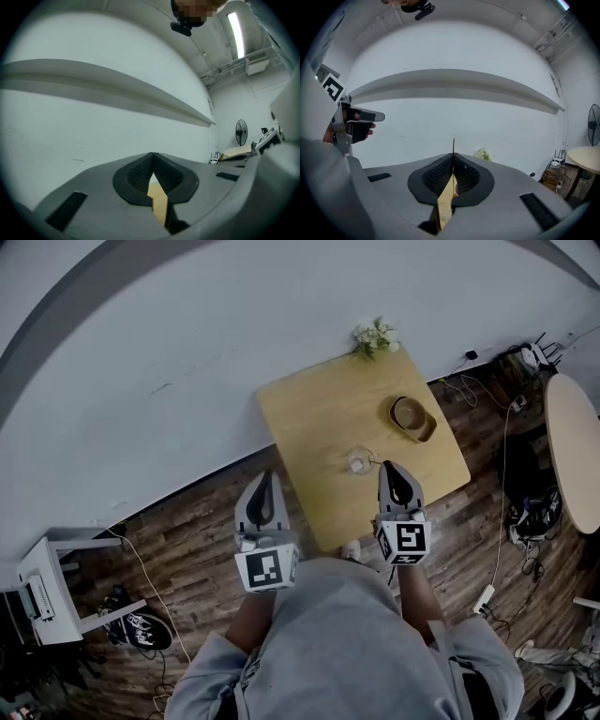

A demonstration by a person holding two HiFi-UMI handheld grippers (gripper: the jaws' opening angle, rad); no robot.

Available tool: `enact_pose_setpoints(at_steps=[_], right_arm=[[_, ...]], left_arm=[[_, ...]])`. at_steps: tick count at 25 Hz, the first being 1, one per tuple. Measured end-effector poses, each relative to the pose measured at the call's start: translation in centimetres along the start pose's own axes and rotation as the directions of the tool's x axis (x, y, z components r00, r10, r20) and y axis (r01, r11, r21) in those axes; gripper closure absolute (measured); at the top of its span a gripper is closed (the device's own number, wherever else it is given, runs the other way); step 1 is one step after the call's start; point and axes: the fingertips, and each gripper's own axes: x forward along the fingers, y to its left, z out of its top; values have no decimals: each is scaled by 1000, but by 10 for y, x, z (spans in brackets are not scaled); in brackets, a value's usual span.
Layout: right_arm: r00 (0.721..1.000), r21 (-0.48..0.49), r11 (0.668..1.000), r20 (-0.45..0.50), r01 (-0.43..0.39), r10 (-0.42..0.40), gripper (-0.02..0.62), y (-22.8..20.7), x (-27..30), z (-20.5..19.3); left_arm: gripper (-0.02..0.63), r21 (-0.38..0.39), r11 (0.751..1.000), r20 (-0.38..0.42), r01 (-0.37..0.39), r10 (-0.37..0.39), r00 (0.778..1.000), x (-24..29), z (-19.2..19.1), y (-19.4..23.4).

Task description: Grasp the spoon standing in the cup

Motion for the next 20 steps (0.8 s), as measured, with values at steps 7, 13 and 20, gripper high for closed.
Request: enact_pose_setpoints(at_steps=[7, 13, 20], right_arm=[[997, 56, 997, 57, 55, -58, 592, -7, -18, 24], [991, 76, 992, 84, 97, -103, 592, -12, -32, 35], [983, 101, 987, 128, 122, -135, 592, -15, -50, 53]], left_arm=[[604, 7, 997, -2, 82, -82, 997, 9, 0, -15], [604, 13, 991, -4, 134, -134, 991, 16, 1, -25], [604, 17, 983, 4, 182, -182, 983, 23, 2, -36]])
